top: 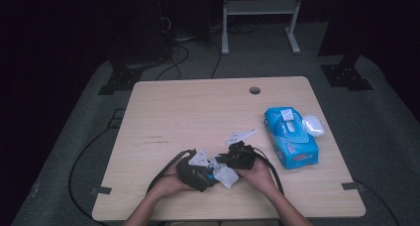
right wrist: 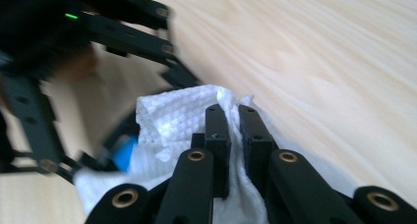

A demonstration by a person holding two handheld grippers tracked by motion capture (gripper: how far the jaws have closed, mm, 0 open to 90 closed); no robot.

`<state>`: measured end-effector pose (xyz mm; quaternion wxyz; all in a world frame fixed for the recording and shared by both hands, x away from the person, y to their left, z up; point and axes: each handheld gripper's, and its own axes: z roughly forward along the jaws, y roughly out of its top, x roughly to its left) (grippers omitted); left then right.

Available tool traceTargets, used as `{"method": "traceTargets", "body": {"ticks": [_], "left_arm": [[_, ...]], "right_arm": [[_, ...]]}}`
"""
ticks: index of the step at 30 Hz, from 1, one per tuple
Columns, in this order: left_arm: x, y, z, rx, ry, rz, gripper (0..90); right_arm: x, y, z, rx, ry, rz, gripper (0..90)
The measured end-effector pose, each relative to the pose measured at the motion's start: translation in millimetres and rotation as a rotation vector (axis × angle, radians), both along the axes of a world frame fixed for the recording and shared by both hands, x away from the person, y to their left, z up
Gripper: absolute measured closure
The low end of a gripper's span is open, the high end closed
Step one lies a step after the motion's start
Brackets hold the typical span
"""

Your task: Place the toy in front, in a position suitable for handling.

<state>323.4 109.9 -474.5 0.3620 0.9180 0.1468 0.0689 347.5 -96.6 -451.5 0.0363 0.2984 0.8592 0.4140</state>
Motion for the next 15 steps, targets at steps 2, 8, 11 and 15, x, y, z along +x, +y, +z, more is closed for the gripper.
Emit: {"method": "traceTargets", "body": {"ticks": [2, 8, 11, 15], "left_arm": [[0.0, -0.2, 0.0, 0.0, 0.0, 0.001, 23.6], [0.1, 0.1, 0.0, 0.0, 0.0, -0.001, 23.6], [0.1, 0.0, -0.1, -0.001, 0.001, -0.001, 23.6], [0.7, 0.2, -0.2, 0.001, -0.001, -0.005, 23.6]], "right_arm": [[3.9, -8.9, -0.8, -0.023, -0.006, -0.029, 83.9], [-1.2, 0.4, -1.4, 0.001, -0.015, 0.005, 83.8], [0.8, -4.4, -0.9, -0.003, -0.01, 0.006, 83.8], [6.5, -21.4, -1.8, -0.045, -0.018, -0.03, 83.8]]}}
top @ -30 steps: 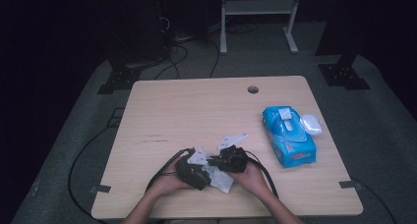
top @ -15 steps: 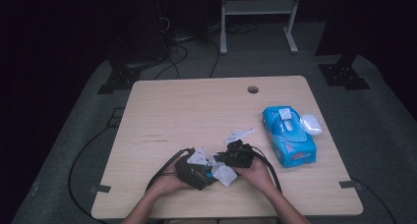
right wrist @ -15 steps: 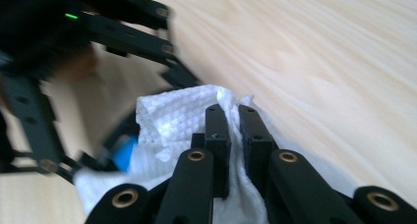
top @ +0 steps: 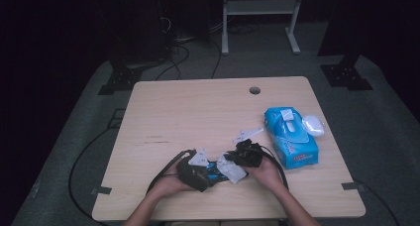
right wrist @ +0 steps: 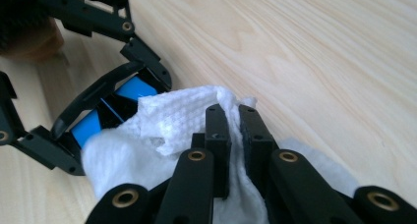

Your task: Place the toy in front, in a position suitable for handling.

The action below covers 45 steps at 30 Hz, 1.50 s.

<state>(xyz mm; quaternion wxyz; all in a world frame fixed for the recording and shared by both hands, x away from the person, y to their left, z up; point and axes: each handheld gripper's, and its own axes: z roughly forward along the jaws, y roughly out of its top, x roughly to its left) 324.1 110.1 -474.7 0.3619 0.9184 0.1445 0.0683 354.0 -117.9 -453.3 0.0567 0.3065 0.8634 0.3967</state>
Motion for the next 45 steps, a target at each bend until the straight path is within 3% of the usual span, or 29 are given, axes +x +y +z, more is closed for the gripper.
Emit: {"method": "traceTargets", "body": {"ticks": [2, 5, 8, 14, 16, 18, 20, 24, 27, 29, 32, 34, 39, 45], "left_arm": [[-0.1, 0.0, -0.4, -0.005, 0.002, 0.002, 23.6], [-0.1, 0.0, -0.3, -0.005, 0.002, 0.002, 23.6], [-0.5, -0.1, 0.0, -0.002, 0.0, 0.002, 23.7], [0.2, 0.1, -0.3, -0.005, 0.002, 0.0, 23.7], [-0.2, -0.1, -0.3, -0.004, 0.003, 0.001, 23.7], [-0.6, -0.1, -0.1, -0.003, 0.007, 0.005, 23.6], [-0.8, -0.5, -0.4, -0.008, 0.008, 0.009, 23.6], [-0.6, -0.7, -0.3, -0.004, 0.005, 0.004, 23.6], [-0.7, 0.1, -0.3, -0.005, 0.005, 0.004, 23.7], [-0.5, 0.1, -0.3, -0.005, 0.005, 0.002, 23.7], [-0.6, -0.2, -0.5, -0.008, 0.005, 0.002, 23.7], [-0.7, -1.0, -0.4, -0.009, 0.006, 0.006, 23.7], [-0.8, -0.7, -0.1, -0.003, 0.005, 0.003, 23.7], [-0.2, -0.7, -0.8, -0.011, 0.006, 0.002, 23.7]], "right_arm": [[-0.8, -2.2, -1.3, 0.039, 0.026, -0.018, 83.8], [-6.9, 8.1, 0.0, 0.085, 0.015, 0.029, 83.8], [-12.0, 14.6, 1.5, 0.065, -0.02, 0.072, 83.6], [-17.4, 3.9, 2.5, 0.083, -0.009, 0.052, 83.8], [-25.0, 12.8, 2.5, 0.104, -0.004, 0.102, 83.6], [-33.4, 23.6, 2.1, 0.087, -0.03, 0.146, 83.5], [-34.2, 29.3, 0.8, 0.073, -0.019, 0.159, 83.5], [-34.5, 42.5, 0.7, 0.124, 0.013, 0.201, 83.6], [-40.4, 54.7, -1.0, 0.09, -0.01, 0.245, 83.6], [-39.7, 50.2, -0.7, 0.098, 0.009, 0.247, 83.6], [-39.0, 36.4, -1.9, 0.059, 0.011, 0.231, 83.6], [-38.5, 30.6, -3.1, 0.085, 0.032, 0.213, 83.6], [-44.3, 35.9, -2.8, 0.066, -0.014, 0.232, 83.5], [-45.2, 3.4, 0.1, 0.004, -0.035, 0.193, 83.4]]}}
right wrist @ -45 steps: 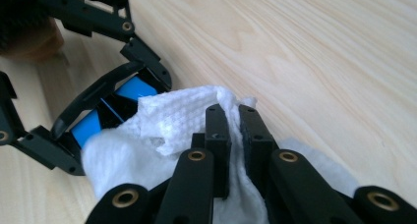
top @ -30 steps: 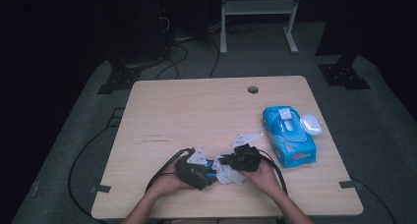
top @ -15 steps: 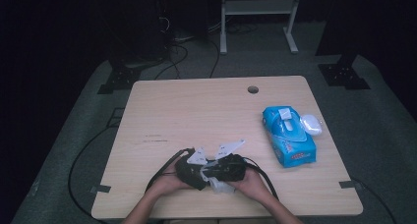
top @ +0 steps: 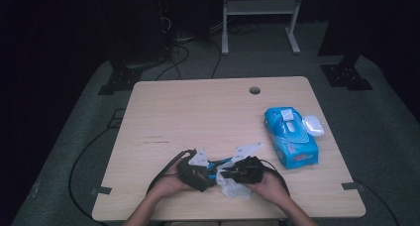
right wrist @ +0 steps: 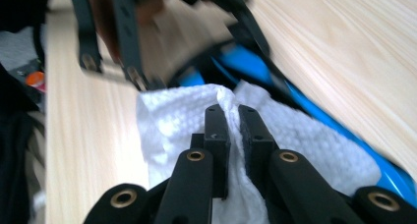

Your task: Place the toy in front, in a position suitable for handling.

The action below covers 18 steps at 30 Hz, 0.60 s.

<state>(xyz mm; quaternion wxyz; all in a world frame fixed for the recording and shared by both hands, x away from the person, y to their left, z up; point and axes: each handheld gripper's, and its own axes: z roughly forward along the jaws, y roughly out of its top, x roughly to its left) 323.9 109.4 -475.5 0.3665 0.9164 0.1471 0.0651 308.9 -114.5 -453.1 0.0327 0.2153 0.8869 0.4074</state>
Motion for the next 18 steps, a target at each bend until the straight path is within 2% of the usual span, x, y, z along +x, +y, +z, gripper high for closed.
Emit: {"method": "traceTargets", "body": {"ticks": [3, 7, 9, 14, 16, 18], "left_arm": [[0.3, -1.0, 0.1, 0.004, -0.006, -0.004, 23.8], [-0.6, -1.0, 0.6, 0.008, -0.006, 0.001, 23.8], [-0.2, -0.7, 0.3, 0.005, -0.003, -0.001, 23.8], [0.2, -0.8, 0.0, 0.001, -0.006, -0.003, 23.8], [0.1, -0.9, -0.1, 0.0, -0.005, -0.002, 23.8], [0.2, -0.8, -0.1, 0.0, -0.004, -0.001, 23.8]], "right_arm": [[-2.4, -13.4, -3.7, -0.002, 0.002, -0.035, 83.4], [-3.5, -13.4, -2.0, -0.016, -0.011, -0.033, 83.3], [-2.6, -20.5, -1.3, -0.015, -0.008, -0.049, 83.4], [4.1, -53.8, -1.8, -0.002, -0.001, -0.161, 83.4], [6.7, -58.4, -3.4, -0.006, 0.009, -0.184, 83.5], [6.4, -55.1, -3.9, 0.02, 0.02, -0.184, 83.5]]}}
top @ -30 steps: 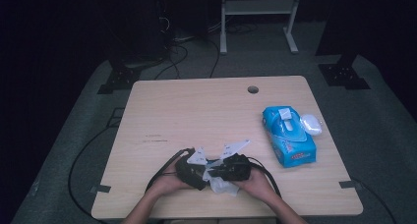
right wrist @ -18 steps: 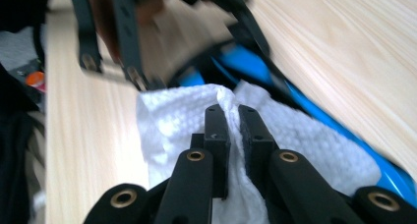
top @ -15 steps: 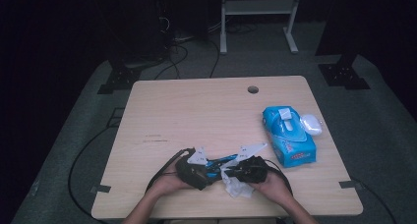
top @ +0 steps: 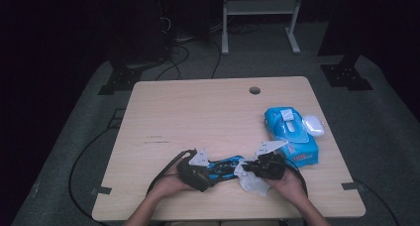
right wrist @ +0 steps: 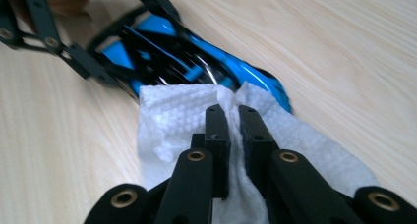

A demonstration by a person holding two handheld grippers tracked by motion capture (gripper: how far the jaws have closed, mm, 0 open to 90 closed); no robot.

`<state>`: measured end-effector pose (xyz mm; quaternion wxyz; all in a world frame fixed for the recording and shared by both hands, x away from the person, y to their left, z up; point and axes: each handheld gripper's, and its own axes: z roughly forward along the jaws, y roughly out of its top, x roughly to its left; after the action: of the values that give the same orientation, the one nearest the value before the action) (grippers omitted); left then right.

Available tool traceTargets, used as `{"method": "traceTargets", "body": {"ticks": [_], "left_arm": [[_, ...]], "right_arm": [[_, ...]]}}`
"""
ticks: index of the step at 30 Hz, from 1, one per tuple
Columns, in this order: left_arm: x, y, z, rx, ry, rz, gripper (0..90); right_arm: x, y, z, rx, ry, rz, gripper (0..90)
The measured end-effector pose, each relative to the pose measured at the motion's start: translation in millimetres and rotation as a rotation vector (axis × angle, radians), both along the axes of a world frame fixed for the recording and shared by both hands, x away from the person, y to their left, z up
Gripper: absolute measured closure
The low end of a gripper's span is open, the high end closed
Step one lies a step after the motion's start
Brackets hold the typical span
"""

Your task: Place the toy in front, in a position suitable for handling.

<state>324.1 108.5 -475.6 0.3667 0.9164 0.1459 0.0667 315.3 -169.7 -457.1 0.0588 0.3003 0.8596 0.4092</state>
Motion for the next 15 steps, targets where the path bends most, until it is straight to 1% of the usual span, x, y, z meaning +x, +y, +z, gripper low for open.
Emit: {"method": "traceTargets", "body": {"ticks": [2, 4, 5, 6, 8, 9, 10, 11, 12, 14, 15], "left_arm": [[-0.1, -0.1, 0.1, 0.002, -0.002, 0.0, 23.8], [-0.4, -0.1, 0.3, 0.003, -0.002, 0.001, 23.8], [-0.5, -0.1, 0.3, 0.004, -0.002, 0.001, 23.8], [-0.4, -0.2, 0.4, 0.005, -0.004, 0.0, 23.8], [-0.4, -0.2, 0.3, 0.004, -0.003, 0.0, 23.8], [-0.4, -0.2, 0.2, 0.002, -0.002, 0.001, 23.8], [-0.3, -0.2, 0.0, 0.0, -0.001, 0.001, 23.8], [-0.1, -0.2, 0.0, 0.0, 0.0, 0.0, 23.8], [0.0, -0.2, 0.0, 0.0, 0.0, -0.001, 23.8], [0.2, -0.2, 0.2, 0.003, 0.0, -0.002, 23.8], [0.0, -0.3, 0.2, 0.003, -0.001, -0.001, 23.8]], "right_arm": [[-1.6, 7.6, 0.7, 0.021, 0.007, 0.033, 83.4], [-3.7, 16.4, 0.8, 0.003, -0.005, 0.061, 83.3], [-3.2, 17.4, 0.8, -0.002, -0.007, 0.064, 83.4], [-2.0, 16.0, 0.6, 0.005, 0.002, 0.059, 83.4], [1.2, 8.5, -1.1, 0.011, 0.007, 0.021, 83.4], [4.3, 2.9, -2.2, 0.011, 0.018, -0.007, 83.4], [6.5, 0.3, -3.0, 0.008, 0.025, -0.021, 83.4], [8.9, -1.8, -3.6, 0.018, 0.039, -0.028, 83.4], [9.9, -1.0, -3.5, 0.027, 0.042, -0.037, 83.4], [11.5, 5.9, -2.0, 0.027, 0.027, -0.028, 83.4], [12.8, 11.2, -1.3, 0.04, 0.024, -0.024, 83.4]]}}
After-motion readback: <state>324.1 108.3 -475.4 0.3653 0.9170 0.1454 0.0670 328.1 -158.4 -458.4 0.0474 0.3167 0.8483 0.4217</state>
